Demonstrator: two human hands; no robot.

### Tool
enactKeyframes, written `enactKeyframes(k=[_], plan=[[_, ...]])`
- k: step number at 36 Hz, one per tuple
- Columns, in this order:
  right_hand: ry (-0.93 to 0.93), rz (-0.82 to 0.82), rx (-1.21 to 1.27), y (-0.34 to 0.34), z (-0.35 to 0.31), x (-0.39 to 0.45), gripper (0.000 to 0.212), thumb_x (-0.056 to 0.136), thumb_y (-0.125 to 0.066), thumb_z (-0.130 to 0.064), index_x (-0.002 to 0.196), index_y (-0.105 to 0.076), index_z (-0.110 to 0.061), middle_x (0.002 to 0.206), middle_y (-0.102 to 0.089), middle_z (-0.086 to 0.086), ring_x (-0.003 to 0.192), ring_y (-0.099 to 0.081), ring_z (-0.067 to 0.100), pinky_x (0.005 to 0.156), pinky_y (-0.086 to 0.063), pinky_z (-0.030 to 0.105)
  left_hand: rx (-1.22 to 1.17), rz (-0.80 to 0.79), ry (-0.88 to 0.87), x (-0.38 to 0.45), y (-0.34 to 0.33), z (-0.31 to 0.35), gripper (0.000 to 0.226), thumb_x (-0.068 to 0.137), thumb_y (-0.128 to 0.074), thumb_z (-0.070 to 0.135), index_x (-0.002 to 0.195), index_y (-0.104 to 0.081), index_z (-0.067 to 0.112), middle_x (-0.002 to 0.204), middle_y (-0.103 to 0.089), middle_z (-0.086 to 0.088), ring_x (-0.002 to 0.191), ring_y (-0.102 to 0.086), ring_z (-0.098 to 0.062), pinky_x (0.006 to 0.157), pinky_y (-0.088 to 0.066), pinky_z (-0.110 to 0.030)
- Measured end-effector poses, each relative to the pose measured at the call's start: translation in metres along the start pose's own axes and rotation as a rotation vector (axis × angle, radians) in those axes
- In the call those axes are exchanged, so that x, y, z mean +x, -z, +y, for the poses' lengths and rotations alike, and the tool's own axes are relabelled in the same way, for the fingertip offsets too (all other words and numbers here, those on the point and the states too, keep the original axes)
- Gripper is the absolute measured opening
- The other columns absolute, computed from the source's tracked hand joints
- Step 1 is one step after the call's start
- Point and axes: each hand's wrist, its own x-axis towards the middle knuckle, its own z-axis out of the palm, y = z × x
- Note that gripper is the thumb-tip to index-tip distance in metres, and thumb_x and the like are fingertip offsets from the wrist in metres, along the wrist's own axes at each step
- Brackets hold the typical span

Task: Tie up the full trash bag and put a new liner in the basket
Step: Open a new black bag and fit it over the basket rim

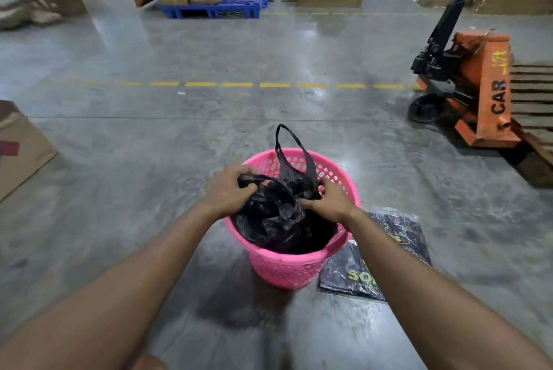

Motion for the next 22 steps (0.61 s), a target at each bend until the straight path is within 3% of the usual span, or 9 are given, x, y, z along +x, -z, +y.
enactKeyframes(k=[3, 6, 9, 12, 15, 17, 18, 20, 22], plan=[[0.061, 0.169, -0.077, 0.0, 0.003, 0.015, 0.09, 0.053, -0.071, -0.09, 0.122, -0.063, -0.031, 0.119, -0.066, -0.006, 0.112, -0.062, 0.017, 0.104, -0.05, 0.041, 0.037, -0.019, -0.063, 0.0, 0.004, 0.0, 0.034, 0.064, -0.049, 0.042, 0.084, -0.066, 0.019, 0.068, -0.066, 0.002, 0.068, -0.061, -0.022, 0.075, -0.055, -0.048], [0.039, 0.229, -0.035, 0.004, -0.011, 0.019, 0.11, 0.052, -0.054, -0.101, 0.136, -0.054, -0.03, 0.134, -0.065, 0.003, 0.124, -0.061, 0.028, 0.106, -0.048, 0.046, 0.02, -0.08, -0.108, 0.0, 0.014, 0.002, 0.03, 0.07, -0.052, 0.036, 0.096, -0.063, 0.028, 0.079, -0.073, -0.003, 0.076, -0.067, -0.03, 0.078, -0.055, -0.045], [0.029, 0.348, -0.198, 0.015, -0.035, 0.017, 0.102, 0.068, -0.047, -0.093, 0.146, -0.043, -0.027, 0.142, -0.051, 0.014, 0.136, -0.045, 0.038, 0.111, -0.037, 0.053, -0.037, -0.152, -0.135, 0.004, 0.021, 0.006, 0.025, 0.076, -0.046, 0.02, 0.093, -0.065, 0.021, 0.079, -0.07, -0.01, 0.073, -0.063, -0.031, 0.076, -0.052, -0.043], [0.144, 0.324, -0.378, 0.023, -0.056, 0.029, 0.09, 0.071, -0.063, -0.079, 0.145, -0.047, -0.029, 0.138, -0.054, 0.013, 0.131, -0.05, 0.036, 0.105, -0.042, 0.048, -0.078, -0.208, -0.096, 0.004, 0.024, 0.014, 0.023, 0.075, -0.038, 0.01, 0.074, -0.061, 0.012, 0.073, -0.063, -0.01, 0.069, -0.057, -0.022, 0.068, -0.05, -0.043], [0.154, 0.164, -0.385, 0.027, -0.07, 0.038, 0.036, 0.079, -0.071, -0.047, 0.104, -0.078, -0.023, 0.103, -0.078, 0.008, 0.104, -0.07, 0.03, 0.085, -0.055, 0.034, -0.091, -0.191, -0.072, 0.007, 0.027, 0.014, 0.024, 0.071, -0.036, 0.009, 0.069, -0.061, 0.009, 0.064, -0.065, 0.002, 0.067, -0.059, -0.019, 0.069, -0.05, -0.038], [0.121, 0.176, -0.257, 0.028, -0.069, 0.04, 0.022, 0.083, -0.066, -0.032, 0.079, -0.079, -0.014, 0.081, -0.077, 0.009, 0.089, -0.072, 0.026, 0.08, -0.057, 0.034, -0.103, -0.093, -0.1, 0.009, 0.031, 0.012, 0.03, 0.065, -0.037, 0.002, 0.064, -0.06, 0.02, 0.063, -0.064, 0.006, 0.065, -0.059, -0.009, 0.068, -0.048, -0.032], [0.092, 0.203, -0.208, 0.029, -0.066, 0.039, 0.02, 0.084, -0.064, -0.028, 0.076, -0.076, -0.014, 0.079, -0.074, 0.009, 0.088, -0.071, 0.027, 0.078, -0.055, 0.033, -0.1, -0.018, -0.111, 0.009, 0.033, 0.01, 0.034, 0.064, -0.039, -0.003, 0.063, -0.059, 0.024, 0.066, -0.063, 0.001, 0.064, -0.058, -0.003, 0.068, -0.047, -0.028], [0.071, 0.266, -0.186, 0.033, -0.054, 0.037, 0.015, 0.084, -0.064, -0.029, 0.085, -0.074, -0.017, 0.088, -0.072, 0.009, 0.094, -0.068, 0.031, 0.079, -0.052, 0.032, -0.152, 0.126, -0.081, 0.01, 0.037, 0.002, 0.043, 0.069, -0.045, -0.014, 0.066, -0.06, 0.026, 0.075, -0.063, -0.004, 0.07, -0.061, 0.004, 0.073, -0.05, -0.026], [0.062, 0.274, -0.218, 0.036, -0.041, 0.034, 0.017, 0.081, -0.065, -0.031, 0.092, -0.072, -0.019, 0.098, -0.075, 0.011, 0.098, -0.068, 0.033, 0.084, -0.055, 0.036, -0.22, 0.192, -0.041, 0.009, 0.042, -0.004, 0.05, 0.073, -0.047, -0.021, 0.069, -0.061, 0.027, 0.086, -0.065, 0.003, 0.079, -0.064, 0.005, 0.079, -0.053, -0.03]])
